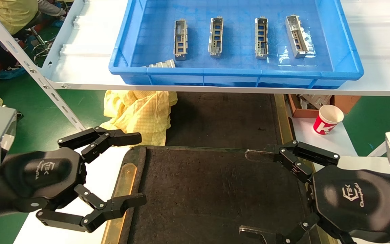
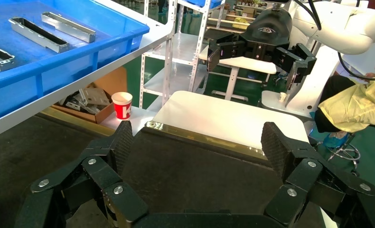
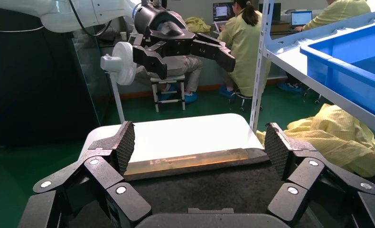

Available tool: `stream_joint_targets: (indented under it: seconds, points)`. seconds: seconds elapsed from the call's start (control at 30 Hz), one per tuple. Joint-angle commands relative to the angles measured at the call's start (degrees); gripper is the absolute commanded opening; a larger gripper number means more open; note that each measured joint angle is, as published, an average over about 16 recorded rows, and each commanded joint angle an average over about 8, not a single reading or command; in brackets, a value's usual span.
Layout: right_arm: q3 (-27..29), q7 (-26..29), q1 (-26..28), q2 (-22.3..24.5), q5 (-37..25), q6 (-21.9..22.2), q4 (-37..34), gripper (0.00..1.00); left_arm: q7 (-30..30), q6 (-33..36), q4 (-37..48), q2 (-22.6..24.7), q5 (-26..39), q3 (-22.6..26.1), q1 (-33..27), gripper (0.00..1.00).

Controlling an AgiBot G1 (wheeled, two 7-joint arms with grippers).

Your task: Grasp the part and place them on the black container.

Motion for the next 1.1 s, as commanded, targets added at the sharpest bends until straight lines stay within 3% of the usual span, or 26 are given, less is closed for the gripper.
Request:
stream_joint_targets:
  seconds: [0.03, 0.37, 0.63, 1.1]
  points:
    - [0.0, 0.0, 0.0, 0.0, 0.0, 0.0, 0.0, 1.0, 0.0, 0.0, 0.0, 0.0, 0.0, 0.0, 0.0, 1.0]
    - [0.0, 0.0, 0.0, 0.0, 0.0, 0.0, 0.0, 1.0, 0.0, 0.0, 0.0, 0.0, 0.0, 0.0, 0.0, 1.0]
    - [0.0, 0.0, 0.0, 0.0, 0.0, 0.0, 0.0, 1.0, 0.0, 0.0, 0.0, 0.0, 0.0, 0.0, 0.0, 0.0]
    - [0.0, 0.0, 0.0, 0.0, 0.0, 0.0, 0.0, 1.0, 0.0, 0.0, 0.0, 0.0, 0.0, 0.0, 0.0, 0.0]
